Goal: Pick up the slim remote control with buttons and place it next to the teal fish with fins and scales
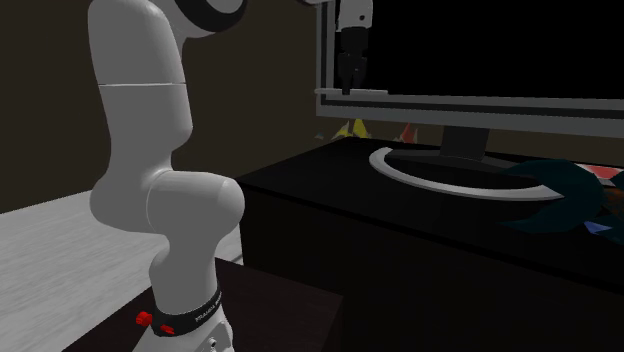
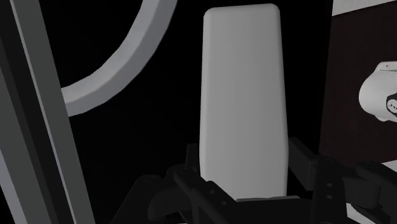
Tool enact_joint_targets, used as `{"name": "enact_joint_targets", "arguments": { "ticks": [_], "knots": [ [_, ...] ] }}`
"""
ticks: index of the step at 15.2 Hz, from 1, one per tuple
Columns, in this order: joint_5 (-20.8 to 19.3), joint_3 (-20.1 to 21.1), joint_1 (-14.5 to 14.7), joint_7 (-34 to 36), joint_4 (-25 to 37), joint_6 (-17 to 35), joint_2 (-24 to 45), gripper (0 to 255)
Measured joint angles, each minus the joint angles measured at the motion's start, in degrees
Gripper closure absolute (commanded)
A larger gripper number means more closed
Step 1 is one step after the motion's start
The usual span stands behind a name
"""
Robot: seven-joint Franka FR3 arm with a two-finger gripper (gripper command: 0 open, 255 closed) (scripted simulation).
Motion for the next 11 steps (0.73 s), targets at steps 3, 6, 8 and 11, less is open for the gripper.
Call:
{"name": "enact_joint_targets", "arguments": {
  "ticks": [3,6,8,11],
  "knots": [
    [-1.3,-1.4,-1.4,-2.8,-1.7,0.0,-2.2,255],
    [-2.8,-2.8,-2.7,-5.6,-4.4,0.9,-4.5,255],
    [-3.9,-3.8,-3.7,-7.5,-5.5,0.7,-6.1,255],
    [-5.0,-6.1,-5.4,-11.6,-5.9,0.4,-7.3,255]
  ]
}}
